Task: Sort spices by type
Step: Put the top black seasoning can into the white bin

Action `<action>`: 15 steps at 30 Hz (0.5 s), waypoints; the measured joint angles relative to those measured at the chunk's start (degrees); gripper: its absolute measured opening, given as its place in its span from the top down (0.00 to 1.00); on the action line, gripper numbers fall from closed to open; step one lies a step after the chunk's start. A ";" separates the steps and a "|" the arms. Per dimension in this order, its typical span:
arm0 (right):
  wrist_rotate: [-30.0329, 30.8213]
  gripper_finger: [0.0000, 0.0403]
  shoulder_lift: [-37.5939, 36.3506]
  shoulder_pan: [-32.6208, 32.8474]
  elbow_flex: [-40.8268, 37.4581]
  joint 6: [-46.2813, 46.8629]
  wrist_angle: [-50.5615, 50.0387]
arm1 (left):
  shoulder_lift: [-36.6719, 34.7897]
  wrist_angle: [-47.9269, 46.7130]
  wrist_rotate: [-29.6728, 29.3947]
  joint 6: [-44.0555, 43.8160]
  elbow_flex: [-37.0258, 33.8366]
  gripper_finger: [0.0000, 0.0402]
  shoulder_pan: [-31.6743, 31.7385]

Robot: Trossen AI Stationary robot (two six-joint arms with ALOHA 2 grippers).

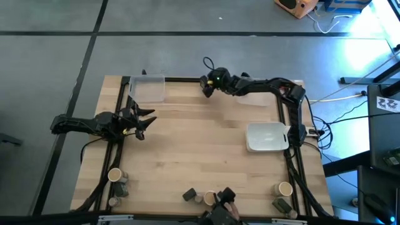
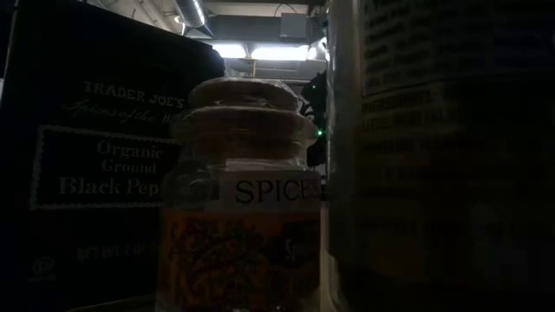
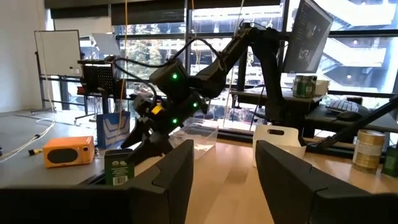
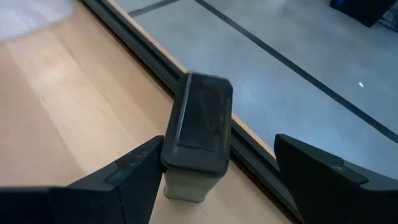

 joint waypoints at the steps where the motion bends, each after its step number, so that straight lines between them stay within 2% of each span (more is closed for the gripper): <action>1: 0.05 0.25 0.20 -0.10 0.00 -0.09 0.28 | 0.02 -0.02 -0.02 -0.15 0.02 0.60 0.00; 8: -0.54 0.28 1.05 -0.77 -0.04 -0.24 1.00 | 0.01 -0.33 -0.07 -0.45 0.01 0.60 0.00; 11: -0.61 0.35 1.05 -0.74 -0.04 -0.31 1.12 | 0.01 -0.33 -0.05 -0.37 0.00 0.60 0.00; 15: -0.62 0.52 1.05 -0.72 -0.04 -0.92 0.54 | 0.02 -0.35 -0.07 -0.33 0.00 0.60 0.00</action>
